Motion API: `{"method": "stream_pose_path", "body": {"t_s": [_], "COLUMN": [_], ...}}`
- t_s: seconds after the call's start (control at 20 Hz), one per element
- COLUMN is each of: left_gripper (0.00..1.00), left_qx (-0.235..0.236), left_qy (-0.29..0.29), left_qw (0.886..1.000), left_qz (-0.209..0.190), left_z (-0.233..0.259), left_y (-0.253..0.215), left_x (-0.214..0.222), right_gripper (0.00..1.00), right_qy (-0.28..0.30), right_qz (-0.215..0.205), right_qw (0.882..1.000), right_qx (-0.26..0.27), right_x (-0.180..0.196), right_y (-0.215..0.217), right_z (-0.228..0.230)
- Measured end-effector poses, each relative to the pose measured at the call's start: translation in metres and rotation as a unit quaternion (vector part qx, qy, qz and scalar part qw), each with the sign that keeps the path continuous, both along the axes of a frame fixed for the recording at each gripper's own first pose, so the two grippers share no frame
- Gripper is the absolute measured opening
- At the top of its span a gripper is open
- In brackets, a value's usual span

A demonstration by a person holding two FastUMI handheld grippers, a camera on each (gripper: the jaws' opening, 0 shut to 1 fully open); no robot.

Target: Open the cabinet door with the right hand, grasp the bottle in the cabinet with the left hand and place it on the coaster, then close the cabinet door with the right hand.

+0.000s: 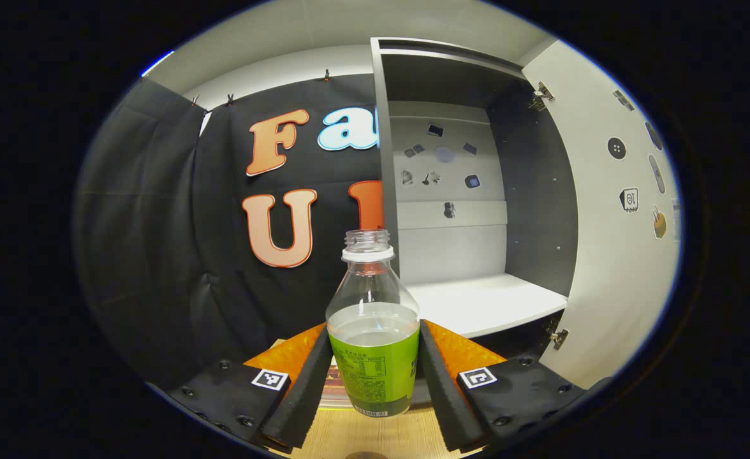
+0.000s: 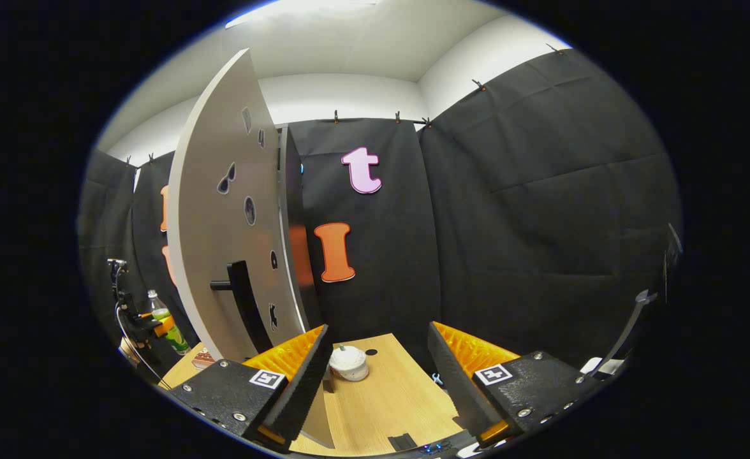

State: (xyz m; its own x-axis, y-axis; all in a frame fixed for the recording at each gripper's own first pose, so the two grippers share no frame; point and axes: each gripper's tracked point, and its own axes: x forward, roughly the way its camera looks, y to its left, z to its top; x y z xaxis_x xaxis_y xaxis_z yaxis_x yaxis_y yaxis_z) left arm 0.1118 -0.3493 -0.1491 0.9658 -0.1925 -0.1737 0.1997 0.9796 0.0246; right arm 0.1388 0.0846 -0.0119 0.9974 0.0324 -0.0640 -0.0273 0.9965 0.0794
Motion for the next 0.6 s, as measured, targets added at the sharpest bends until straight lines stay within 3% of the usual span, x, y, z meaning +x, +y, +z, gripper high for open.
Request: {"method": "stream_pose_path", "body": {"t_s": [0.25,0.3,0.45,0.5,0.6], "left_gripper": [0.82,0.82,0.83,0.83,0.83], "left_qx": [-0.003,-0.004,-0.010,-0.009,-0.009], "left_qy": [0.018,0.020,0.031,0.035,0.044], "left_qw": [1.000,1.000,0.999,0.999,0.999], "left_qz": [0.010,0.009,0.015,0.019,0.023], "left_z": [-0.051,-0.063,-0.096,-0.107,-0.126], "left_y": [0.032,0.036,0.049,0.053,0.059], "left_x": [-0.030,-0.034,-0.050,-0.055,-0.062], "right_gripper": [0.99,0.93,0.98,0.93,0.93], "right_qy": [-0.001,-0.001,0.006,0.009,0.011], "right_qz": [0.007,0.007,0.009,0.010,0.008], "right_qw": [1.000,1.000,1.000,1.000,1.000], "right_qx": [-0.008,-0.009,-0.009,-0.010,-0.015], "right_x": [-0.004,-0.003,-0.006,-0.008,-0.010], "right_y": [0.003,0.003,0.003,0.004,0.002], "right_z": [0.000,0.000,-0.003,-0.005,-0.006]}}
